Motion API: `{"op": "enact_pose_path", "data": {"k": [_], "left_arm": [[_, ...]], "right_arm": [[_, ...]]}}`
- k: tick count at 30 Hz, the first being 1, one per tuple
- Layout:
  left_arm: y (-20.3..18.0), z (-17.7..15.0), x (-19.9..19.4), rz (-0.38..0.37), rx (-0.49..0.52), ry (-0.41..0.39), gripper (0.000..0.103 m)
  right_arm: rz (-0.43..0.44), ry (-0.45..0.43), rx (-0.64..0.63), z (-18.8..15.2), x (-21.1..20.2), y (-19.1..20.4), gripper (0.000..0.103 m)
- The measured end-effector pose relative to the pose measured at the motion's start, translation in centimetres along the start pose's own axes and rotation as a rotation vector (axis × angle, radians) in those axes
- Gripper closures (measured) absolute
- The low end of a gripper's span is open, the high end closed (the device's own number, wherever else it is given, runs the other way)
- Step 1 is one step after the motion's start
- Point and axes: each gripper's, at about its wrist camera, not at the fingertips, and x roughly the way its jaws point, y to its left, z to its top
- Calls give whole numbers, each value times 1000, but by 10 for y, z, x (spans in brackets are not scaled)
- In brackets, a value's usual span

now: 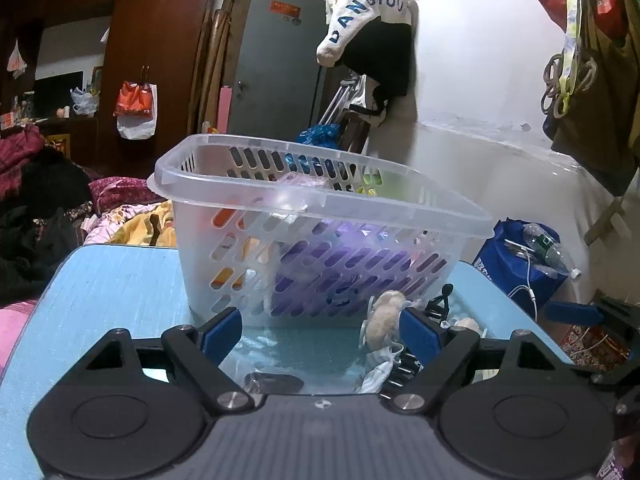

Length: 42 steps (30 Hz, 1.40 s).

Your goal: Organize objects

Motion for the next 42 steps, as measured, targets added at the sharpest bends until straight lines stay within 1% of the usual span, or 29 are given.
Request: {"op": "enact_pose_path", "data": {"k": [8, 13, 16, 20, 23, 27, 31, 33, 34, 36, 39, 42], "left_arm": [[-2, -2, 0, -13, 2, 1, 15], [-5, -9, -7, -35, -3, -4, 15], [-14, -22, -19, -65, 11, -18, 15], [-36, -50, -39, -116, 64, -29, 15], [-55, -71, -49, -157, 107, -20, 15], [-80, -88, -54, -214, 153, -1, 15], [-104, -100, -54, -258, 196, 20, 15], [-117, -107, -52, -271, 210, 33, 15], [-123, -110, -51, -269, 224, 38, 15], [-136, -115, -47, -259, 245, 42, 15], [-146, -117, -39, -244, 263, 55, 15], [-148, -119, -29, -211, 260, 78, 15]], "right_arm": [[13, 8, -9, -6, 2, 5, 0], [7, 0, -7, -7, -1, 3, 0], [-10, 1, 17, -8, -2, -7, 0], [-34, 17, 85, -14, -5, -30, 0], [-29, 33, 132, -19, -8, -44, 0], [-27, 35, 153, -21, -11, -53, 0], [26, 62, 202, -21, -2, -63, 0], [35, 74, 192, -21, 3, -63, 3], [41, 78, 188, -21, 4, -62, 5], [74, 80, 190, -22, 4, -63, 6], [141, 90, 210, -24, 5, -67, 6], [220, 128, 245, -29, 9, -74, 6]]}}
